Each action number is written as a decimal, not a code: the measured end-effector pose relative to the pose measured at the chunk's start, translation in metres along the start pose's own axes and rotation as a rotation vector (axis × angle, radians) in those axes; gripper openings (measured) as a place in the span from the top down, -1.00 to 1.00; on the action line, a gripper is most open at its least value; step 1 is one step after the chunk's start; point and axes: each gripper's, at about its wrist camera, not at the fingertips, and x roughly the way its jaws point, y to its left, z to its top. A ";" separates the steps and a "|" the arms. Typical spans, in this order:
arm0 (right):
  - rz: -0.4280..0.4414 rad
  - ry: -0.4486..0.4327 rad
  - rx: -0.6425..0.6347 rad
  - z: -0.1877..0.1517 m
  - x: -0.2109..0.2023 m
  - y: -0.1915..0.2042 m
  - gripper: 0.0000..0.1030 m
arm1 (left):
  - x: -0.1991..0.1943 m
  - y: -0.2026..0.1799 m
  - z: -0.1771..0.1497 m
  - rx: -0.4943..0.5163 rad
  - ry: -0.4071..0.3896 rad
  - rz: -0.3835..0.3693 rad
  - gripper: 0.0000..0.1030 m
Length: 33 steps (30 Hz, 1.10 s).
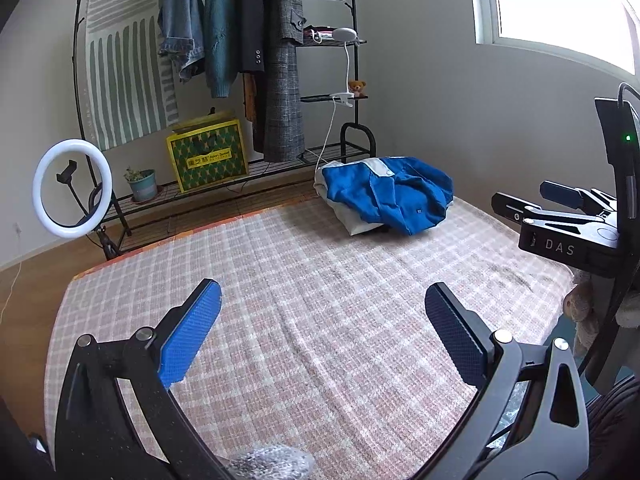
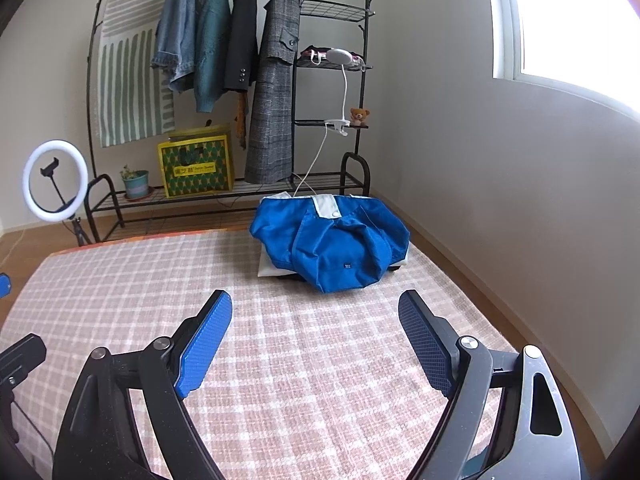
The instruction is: Fold large clothes
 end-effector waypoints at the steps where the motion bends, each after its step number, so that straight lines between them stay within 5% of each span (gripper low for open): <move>1: -0.001 0.001 -0.003 0.000 0.000 0.001 -0.66 | 0.000 0.001 0.000 -0.005 0.001 -0.002 -1.00; 33: -0.011 -0.003 -0.016 0.000 0.000 0.005 -0.66 | -0.002 0.003 0.000 -0.015 -0.005 -0.006 -1.00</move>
